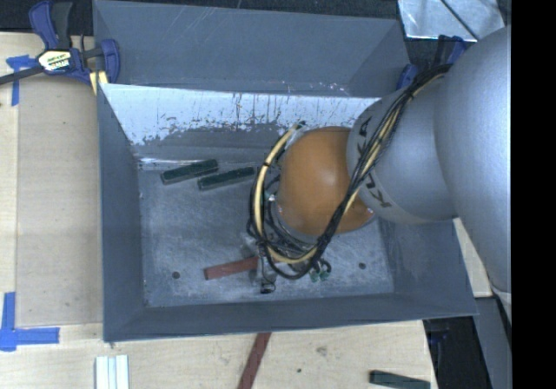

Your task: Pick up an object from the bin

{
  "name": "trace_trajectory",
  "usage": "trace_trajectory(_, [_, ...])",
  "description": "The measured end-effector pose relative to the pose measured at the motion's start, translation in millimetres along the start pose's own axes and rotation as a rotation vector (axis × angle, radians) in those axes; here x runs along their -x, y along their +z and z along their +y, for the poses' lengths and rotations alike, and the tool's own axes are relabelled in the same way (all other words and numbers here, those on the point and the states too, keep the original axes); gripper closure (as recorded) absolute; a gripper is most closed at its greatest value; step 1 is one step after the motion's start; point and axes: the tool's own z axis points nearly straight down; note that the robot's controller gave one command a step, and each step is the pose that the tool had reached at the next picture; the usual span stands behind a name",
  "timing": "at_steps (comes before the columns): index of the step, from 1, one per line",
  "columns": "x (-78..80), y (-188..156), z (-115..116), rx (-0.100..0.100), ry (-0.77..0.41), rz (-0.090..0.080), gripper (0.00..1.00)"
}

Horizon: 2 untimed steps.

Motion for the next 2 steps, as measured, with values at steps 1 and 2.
trace_trajectory(1, [0.1,0.0,0.0,0.000,0.000,0.000,1.00])
trace_trajectory(2, [71.9,-173.3,24.8,-0.001,-0.026,-0.002,1.00])
